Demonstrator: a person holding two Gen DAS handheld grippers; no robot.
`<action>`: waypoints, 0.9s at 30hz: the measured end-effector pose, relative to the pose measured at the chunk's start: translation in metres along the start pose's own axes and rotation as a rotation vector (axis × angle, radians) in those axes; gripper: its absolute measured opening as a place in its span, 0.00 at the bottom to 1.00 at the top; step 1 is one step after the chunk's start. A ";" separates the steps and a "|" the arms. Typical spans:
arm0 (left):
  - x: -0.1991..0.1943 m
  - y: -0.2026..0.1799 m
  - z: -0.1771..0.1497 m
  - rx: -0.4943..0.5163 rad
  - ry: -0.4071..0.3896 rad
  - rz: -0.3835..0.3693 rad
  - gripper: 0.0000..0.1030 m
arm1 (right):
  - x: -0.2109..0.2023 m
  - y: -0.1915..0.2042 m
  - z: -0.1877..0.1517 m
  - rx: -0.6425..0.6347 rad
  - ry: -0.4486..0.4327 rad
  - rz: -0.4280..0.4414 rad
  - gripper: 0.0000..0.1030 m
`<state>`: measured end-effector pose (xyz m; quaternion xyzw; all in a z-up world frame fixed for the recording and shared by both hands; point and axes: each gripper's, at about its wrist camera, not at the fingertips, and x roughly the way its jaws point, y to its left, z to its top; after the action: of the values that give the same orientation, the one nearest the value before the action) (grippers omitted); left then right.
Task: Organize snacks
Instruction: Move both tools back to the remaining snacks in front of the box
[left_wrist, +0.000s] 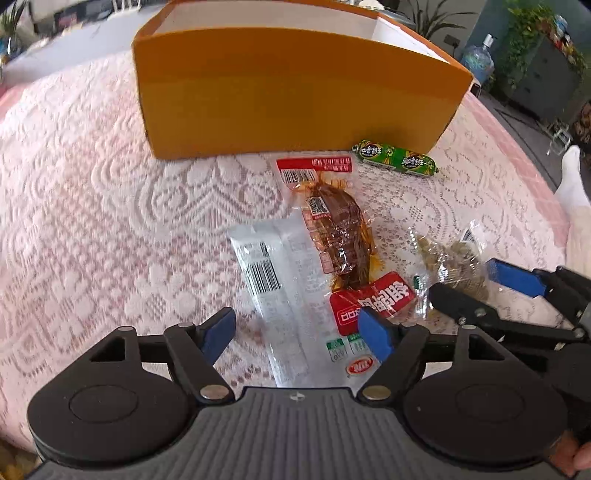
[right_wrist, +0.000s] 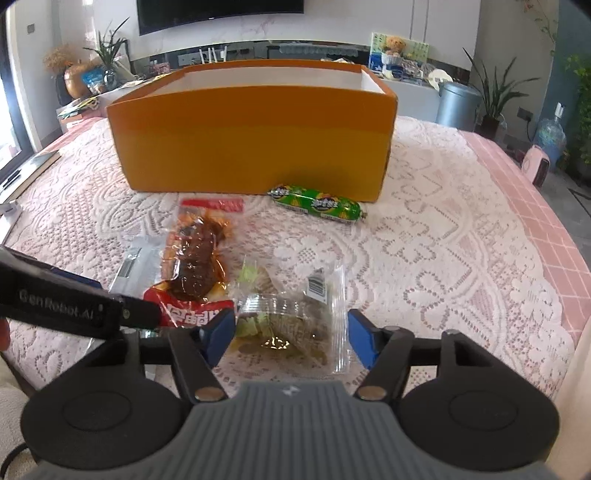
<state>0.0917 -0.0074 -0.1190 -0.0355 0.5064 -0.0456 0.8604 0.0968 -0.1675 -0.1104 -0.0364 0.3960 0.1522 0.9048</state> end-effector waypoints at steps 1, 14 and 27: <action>0.001 -0.001 0.000 0.012 -0.005 0.006 0.86 | 0.000 -0.001 0.000 0.006 0.000 0.001 0.61; -0.012 0.019 0.005 0.037 -0.002 0.171 0.73 | 0.004 -0.001 0.001 0.003 -0.001 -0.004 0.63; -0.002 -0.002 0.001 0.042 0.007 0.052 0.87 | 0.000 -0.020 0.006 0.091 -0.004 0.000 0.52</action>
<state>0.0914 -0.0093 -0.1168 -0.0041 0.5092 -0.0338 0.8600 0.1076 -0.1852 -0.1075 0.0048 0.4005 0.1341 0.9064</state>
